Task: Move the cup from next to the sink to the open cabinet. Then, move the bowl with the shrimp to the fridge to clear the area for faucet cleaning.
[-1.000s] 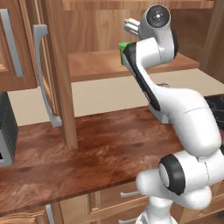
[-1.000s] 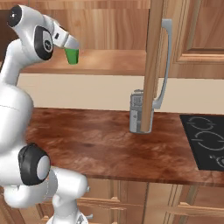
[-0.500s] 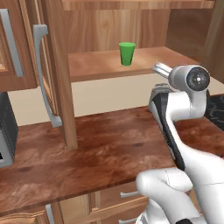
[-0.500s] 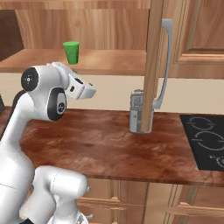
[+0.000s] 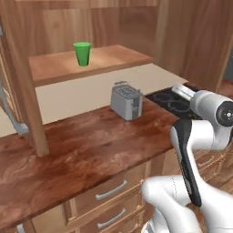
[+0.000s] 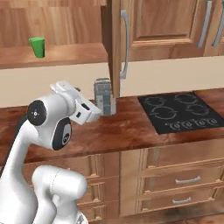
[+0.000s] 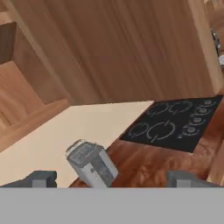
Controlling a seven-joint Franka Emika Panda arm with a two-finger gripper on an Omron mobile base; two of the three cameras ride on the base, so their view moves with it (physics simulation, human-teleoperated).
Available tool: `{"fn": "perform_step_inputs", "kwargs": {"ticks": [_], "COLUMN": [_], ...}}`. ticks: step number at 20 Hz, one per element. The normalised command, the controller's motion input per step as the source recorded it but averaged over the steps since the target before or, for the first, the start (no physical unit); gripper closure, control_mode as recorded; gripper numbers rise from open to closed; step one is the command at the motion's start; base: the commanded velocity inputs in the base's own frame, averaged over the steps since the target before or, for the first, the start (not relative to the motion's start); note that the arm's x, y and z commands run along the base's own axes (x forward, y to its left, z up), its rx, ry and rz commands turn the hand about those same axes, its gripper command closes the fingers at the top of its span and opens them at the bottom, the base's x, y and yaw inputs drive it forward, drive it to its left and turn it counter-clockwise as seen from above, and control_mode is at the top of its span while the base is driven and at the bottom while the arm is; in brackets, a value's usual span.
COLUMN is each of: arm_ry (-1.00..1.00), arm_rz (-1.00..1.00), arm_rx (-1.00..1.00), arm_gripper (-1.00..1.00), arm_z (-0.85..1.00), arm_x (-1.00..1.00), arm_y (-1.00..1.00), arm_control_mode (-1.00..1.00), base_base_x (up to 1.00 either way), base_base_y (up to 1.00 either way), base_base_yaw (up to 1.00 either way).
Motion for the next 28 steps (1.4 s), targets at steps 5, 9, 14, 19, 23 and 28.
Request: {"fn": "perform_step_inputs", "kwargs": {"ticks": [5, 9, 14, 19, 23, 28], "arm_ry": [0.00, 0.00, 0.00, 0.00, 0.00, 0.00], "arm_rz": [0.00, 0.00, 0.00, 0.00, 0.00, 0.00], "arm_rx": [0.00, 0.00, 0.00, 0.00, 0.00, 0.00], "arm_gripper": [-1.00, -1.00, -1.00, -1.00, -1.00, -1.00], "arm_z": [0.00, 0.00, 0.00, 0.00, 0.00, 0.00], "arm_x": [0.00, 0.00, 0.00, 0.00, 0.00, 0.00], "arm_y": [0.00, 0.00, 0.00, 0.00, 0.00, 0.00], "arm_control_mode": [1.00, 1.00, 1.00, 1.00, 1.00, 1.00], "base_base_x": [-0.34, -0.25, -0.17, -0.03, -0.01, -0.01], "base_base_y": [0.00, 0.00, 0.00, -0.30, -0.34, -0.33], "base_base_yaw": [-0.96, -1.00, -1.00, -0.92, -0.92, -0.92]}}
